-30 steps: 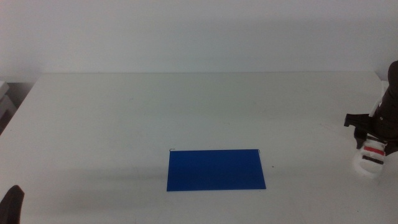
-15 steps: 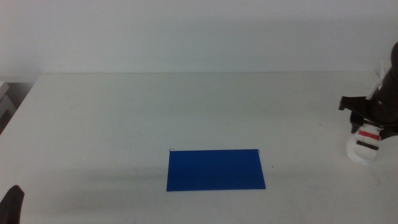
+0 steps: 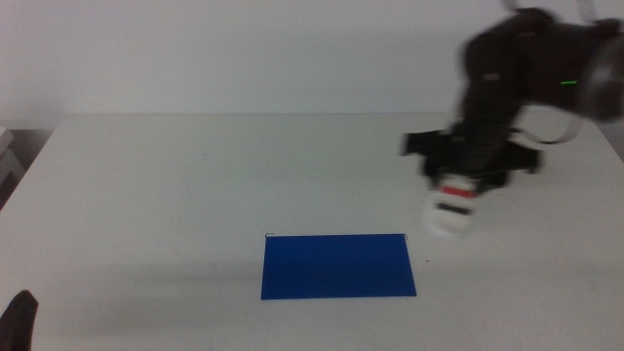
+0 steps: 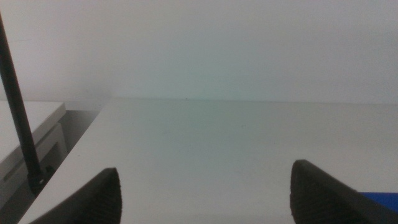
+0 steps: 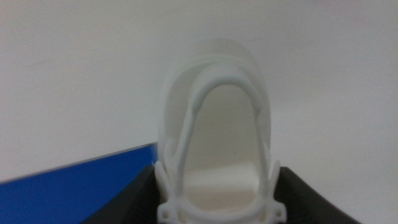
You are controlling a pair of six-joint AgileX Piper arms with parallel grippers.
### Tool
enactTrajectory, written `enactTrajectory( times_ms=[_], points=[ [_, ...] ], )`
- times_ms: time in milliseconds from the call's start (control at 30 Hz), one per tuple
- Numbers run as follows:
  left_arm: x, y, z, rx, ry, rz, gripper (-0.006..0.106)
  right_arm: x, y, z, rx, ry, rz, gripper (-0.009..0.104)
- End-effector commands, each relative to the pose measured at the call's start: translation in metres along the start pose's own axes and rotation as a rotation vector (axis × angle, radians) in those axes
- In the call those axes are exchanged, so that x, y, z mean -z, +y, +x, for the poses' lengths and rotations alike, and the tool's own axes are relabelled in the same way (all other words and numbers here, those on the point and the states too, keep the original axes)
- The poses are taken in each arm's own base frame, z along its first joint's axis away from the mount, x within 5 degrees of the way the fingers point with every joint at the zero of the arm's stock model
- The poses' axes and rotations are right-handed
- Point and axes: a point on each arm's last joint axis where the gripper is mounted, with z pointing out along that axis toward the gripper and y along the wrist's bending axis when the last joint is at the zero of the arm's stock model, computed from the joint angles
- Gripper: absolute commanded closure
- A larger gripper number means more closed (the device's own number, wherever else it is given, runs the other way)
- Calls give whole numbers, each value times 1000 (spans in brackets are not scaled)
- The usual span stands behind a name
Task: Use one arm to grab the shoe from the table and place it on the mat.
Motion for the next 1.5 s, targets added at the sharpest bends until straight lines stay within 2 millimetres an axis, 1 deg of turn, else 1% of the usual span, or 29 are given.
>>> enactTrajectory(
  times_ms=[0, 100, 167, 233, 300, 433, 967, 1133, 1233, 1333, 1467],
  points=[
    [1, -1, -5, 6, -79, 20, 8, 28, 30, 2, 29, -79, -56, 99],
    [1, -1, -5, 6, -79, 20, 8, 27, 67, 11, 72, -63, -70, 99],
    [1, -1, -5, 6, -79, 20, 8, 23, 88, 19, 107, -45, -63, 99],
    [1, -1, -5, 6, -79, 20, 8, 21, 102, 22, 126, -38, -62, 99],
    [1, -1, -5, 6, -79, 20, 8, 18, 110, 27, 138, -27, -65, 99],
    [1, -1, -5, 6, -79, 20, 8, 14, 111, 28, 138, -15, -61, 99],
    [1, -1, -5, 6, -79, 20, 8, 13, 109, 27, 136, -22, -43, 99],
    [1, -1, -5, 6, -79, 20, 8, 13, 108, 30, 1, 15, -27, 99],
    [1, -1, -5, 6, -79, 20, 8, 13, 106, 31, -167, 26, -10, 99],
    [1, -1, -5, 6, -79, 20, 8, 13, 105, 32, -397, 33, 5, 99],
    [1, -1, -5, 6, -79, 20, 8, 13, 104, 33, -749, 44, 25, 99]
  ],
)
